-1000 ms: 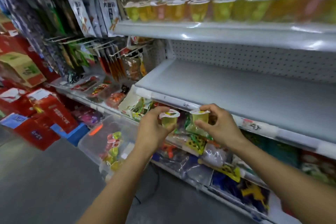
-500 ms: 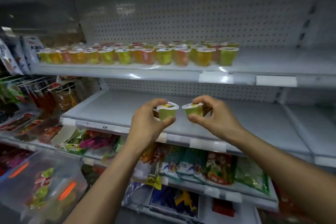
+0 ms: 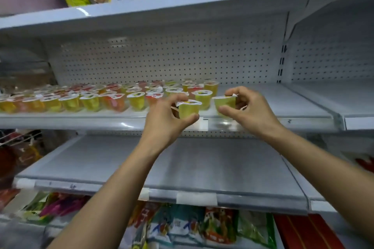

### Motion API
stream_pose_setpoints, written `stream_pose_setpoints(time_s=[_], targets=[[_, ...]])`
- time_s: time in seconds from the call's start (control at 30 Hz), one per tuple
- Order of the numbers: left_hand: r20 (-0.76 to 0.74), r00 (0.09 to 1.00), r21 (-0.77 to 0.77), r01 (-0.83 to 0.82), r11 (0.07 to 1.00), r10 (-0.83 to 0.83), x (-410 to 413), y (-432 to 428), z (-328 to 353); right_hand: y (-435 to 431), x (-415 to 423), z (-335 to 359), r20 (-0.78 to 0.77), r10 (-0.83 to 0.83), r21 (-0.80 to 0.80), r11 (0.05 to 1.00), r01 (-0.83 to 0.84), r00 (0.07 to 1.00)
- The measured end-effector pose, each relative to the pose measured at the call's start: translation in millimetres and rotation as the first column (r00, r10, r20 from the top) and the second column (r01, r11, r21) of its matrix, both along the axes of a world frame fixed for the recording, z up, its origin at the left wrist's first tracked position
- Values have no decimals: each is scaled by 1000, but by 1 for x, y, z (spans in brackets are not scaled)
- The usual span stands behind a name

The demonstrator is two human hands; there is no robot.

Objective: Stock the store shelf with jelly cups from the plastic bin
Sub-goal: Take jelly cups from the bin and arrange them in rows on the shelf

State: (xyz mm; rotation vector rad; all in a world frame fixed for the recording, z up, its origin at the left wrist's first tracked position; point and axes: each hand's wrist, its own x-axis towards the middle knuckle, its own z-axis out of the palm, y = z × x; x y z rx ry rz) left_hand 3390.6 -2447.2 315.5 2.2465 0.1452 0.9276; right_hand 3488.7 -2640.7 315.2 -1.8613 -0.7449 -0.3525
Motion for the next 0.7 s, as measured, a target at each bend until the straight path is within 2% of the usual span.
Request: stream_pose_setpoints(time_s=[0.1,0.37,0.7], targets=[[19,1000,34,-7,999,6,24,7,14,7,34,14,-25,-34,18,999,34,999],[24,1000,68,0,998,-1,67,22,38,41,114,17,-103,-128,-107,987,117,986],[16,1000,83,-5,997,3,85,33,40,60,143,5,-140,-131,-135,985,112,981]])
